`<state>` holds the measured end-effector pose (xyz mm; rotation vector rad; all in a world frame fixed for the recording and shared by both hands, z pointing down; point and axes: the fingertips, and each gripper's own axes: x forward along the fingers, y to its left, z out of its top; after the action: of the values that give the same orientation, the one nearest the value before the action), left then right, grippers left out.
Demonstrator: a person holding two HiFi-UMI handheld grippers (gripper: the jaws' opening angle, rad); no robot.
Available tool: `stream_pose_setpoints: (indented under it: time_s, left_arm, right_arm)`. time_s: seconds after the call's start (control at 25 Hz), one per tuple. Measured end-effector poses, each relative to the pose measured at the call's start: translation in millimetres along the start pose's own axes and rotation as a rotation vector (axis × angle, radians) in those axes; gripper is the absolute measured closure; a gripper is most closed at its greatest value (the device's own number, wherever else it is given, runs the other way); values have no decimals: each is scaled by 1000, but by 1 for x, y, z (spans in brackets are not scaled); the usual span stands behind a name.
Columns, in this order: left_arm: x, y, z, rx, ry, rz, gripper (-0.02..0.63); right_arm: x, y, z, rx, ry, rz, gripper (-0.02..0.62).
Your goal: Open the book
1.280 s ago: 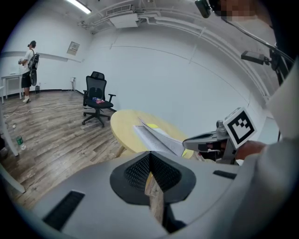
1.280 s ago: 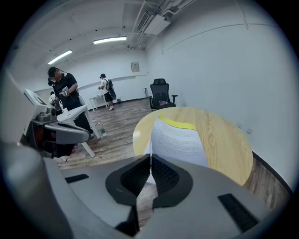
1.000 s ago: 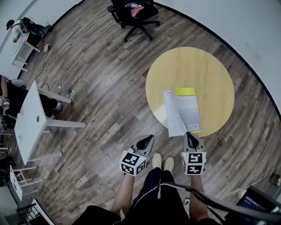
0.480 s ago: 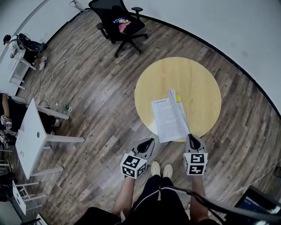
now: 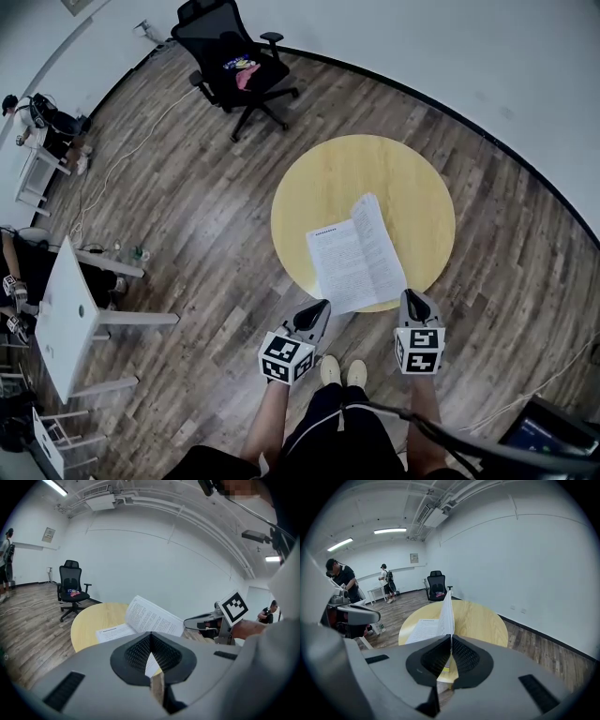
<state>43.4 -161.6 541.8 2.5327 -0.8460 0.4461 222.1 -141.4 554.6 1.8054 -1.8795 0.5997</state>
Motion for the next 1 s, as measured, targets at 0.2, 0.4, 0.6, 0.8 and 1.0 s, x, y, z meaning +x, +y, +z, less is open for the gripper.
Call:
stream_pose_setpoints:
  time_s: [0.2, 0.4, 0.6, 0.8, 1.0]
  left_arm:
    - [17, -10, 3, 13, 14, -25, 607]
    - [29, -15, -4, 15, 37, -42, 607]
    - [42, -22, -13, 18, 61, -63, 607]
    - [51, -20, -29, 14, 93, -70, 607]
    - [62, -18, -41, 5, 114, -70, 607]
  right_arm:
    - [2, -26, -5, 29, 6, -38, 578]
    - [4, -48, -14, 50, 14, -69, 578]
    - [9, -68, -24, 69, 18, -96, 578]
    - [19, -84, -40, 90, 34, -121, 578]
    - [31, -102, -57, 105, 54, -143, 578]
